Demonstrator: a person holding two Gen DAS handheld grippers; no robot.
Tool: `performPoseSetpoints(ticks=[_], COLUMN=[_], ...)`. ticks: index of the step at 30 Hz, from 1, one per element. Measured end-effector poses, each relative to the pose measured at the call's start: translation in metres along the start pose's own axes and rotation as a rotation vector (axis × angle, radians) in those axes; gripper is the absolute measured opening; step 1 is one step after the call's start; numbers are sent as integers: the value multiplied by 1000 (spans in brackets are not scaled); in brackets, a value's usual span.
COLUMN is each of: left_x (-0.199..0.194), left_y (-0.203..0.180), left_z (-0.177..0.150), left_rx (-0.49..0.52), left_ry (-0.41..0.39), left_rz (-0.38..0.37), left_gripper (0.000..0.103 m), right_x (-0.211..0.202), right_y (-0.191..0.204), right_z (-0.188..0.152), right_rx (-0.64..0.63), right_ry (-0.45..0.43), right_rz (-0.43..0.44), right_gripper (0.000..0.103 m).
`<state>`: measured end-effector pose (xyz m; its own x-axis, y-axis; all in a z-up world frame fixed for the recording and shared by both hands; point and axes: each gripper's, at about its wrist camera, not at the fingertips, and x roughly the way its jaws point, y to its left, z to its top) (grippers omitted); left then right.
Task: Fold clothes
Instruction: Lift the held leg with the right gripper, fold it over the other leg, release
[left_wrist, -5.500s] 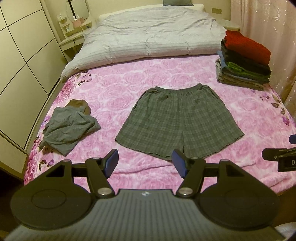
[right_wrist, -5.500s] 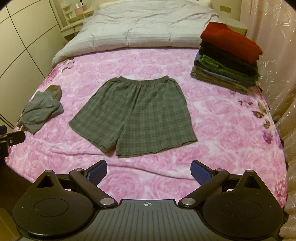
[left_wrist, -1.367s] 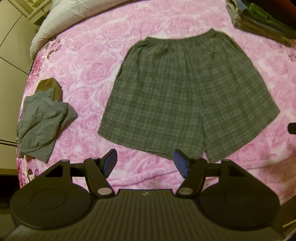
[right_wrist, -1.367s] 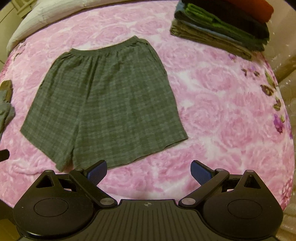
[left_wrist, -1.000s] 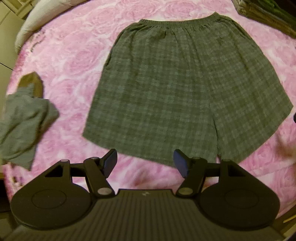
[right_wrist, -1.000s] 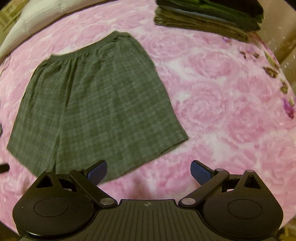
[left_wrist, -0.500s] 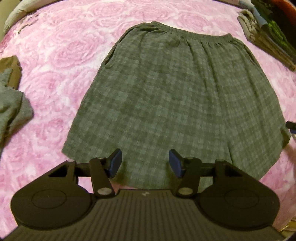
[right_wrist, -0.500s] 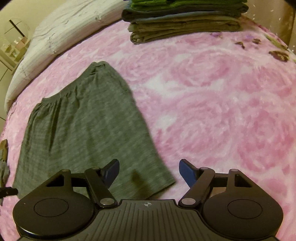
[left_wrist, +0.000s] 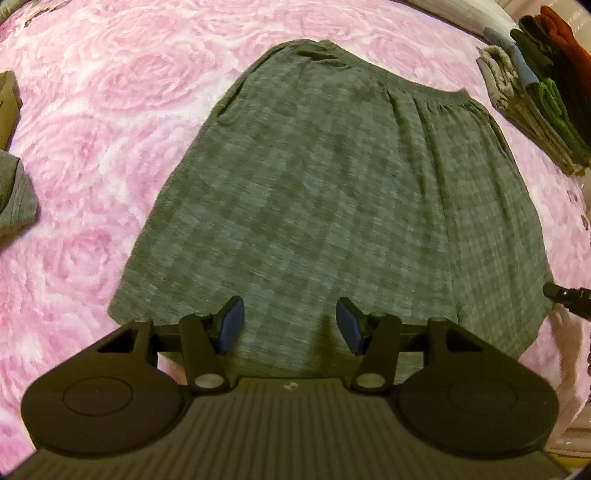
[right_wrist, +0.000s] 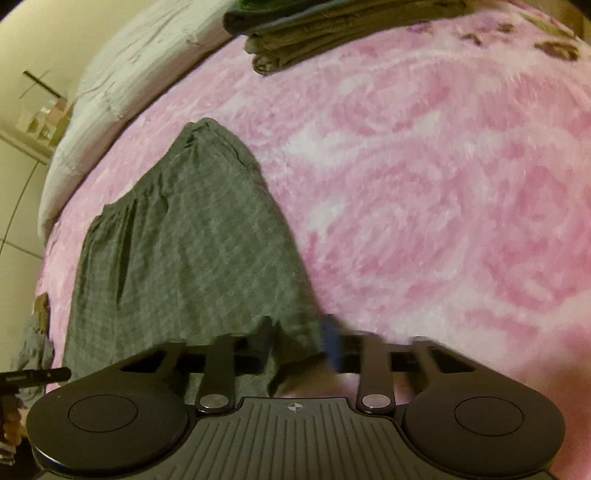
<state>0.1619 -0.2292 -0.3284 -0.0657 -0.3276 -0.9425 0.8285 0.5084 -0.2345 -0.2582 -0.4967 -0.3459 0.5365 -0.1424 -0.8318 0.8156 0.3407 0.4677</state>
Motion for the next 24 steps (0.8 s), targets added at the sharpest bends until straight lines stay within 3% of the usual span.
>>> performPoseSetpoints(ticks=[2,5,10,12,18,22,24], left_x=[0,-3,-15,-22,-46,-58,-61], left_y=[7,19,47,59,103,131,142], left_z=[2,3,10,13,22,22,20], left_rx=[2,6,5,7,-4,-20,-26], left_ry=[5,9,3,-4,-40,-52,-51], left_rz=[-10,-28,-66,-79,-109,-128,-135], left_gripper=[51,51,48,48,47,47,47], right_x=[0,-1,1,-1,3,27,51], right_y=[2,20,110,155,308,394,419], right_z=[-1,-2,-8,-12,-57,-115,-143], right_rx=[54,80,-97,-170,-521,-731,-784], right_ry=[-14,-28,-89,-146,-290,-244,-181], right_rz=[-32,-129,-358,-386,-330,-175,-139], right_gripper=[7,5,4,4,4,4,4])
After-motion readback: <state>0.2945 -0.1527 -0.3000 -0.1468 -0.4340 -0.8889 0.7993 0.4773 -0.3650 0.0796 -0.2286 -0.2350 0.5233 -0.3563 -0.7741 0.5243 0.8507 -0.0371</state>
